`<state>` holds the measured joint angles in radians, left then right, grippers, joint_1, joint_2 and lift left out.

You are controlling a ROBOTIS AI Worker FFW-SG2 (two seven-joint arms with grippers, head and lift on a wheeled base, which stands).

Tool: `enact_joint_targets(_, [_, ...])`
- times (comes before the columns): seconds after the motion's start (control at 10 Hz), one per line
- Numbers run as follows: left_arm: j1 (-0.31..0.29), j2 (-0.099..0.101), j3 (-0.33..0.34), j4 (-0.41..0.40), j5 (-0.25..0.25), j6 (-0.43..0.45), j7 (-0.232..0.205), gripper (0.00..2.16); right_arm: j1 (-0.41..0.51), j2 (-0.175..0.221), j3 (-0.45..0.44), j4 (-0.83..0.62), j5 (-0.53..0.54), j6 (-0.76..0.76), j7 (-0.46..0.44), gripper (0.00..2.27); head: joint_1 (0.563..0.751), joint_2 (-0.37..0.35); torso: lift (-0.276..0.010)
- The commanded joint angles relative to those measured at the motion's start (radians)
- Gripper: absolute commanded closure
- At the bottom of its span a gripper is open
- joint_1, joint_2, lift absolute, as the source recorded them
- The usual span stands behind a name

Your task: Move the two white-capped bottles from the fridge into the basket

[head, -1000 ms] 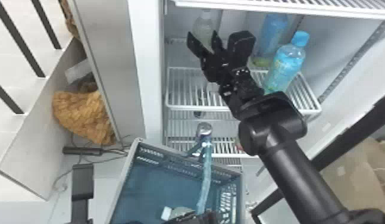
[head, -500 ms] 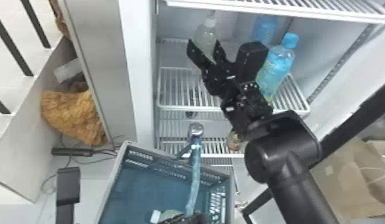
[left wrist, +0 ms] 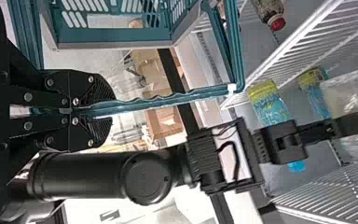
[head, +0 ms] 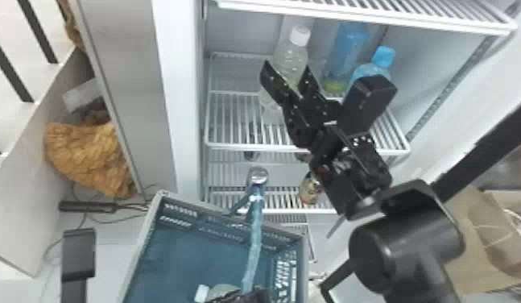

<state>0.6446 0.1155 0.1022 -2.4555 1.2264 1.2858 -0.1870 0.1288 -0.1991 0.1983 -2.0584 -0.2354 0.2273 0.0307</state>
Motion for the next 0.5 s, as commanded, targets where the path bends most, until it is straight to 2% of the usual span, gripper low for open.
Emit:
enact_joint_targets(0.0, [0.001, 0.000, 0.003, 0.000, -0.002, -0.002, 0.000, 1.19, 0.085, 0.000, -0.043, -0.103, -0.008, 0.030, 0.000, 0.89, 0.695, -0.189, 0.000])
enact_joint_targets(0.4, [0.001, 0.000, 0.003, 0.000, 0.000, -0.002, -0.003, 1.19, 0.279, 0.007, -0.091, -0.306, -0.048, 0.094, 0.003, 0.88, 0.695, -0.244, 0.000])
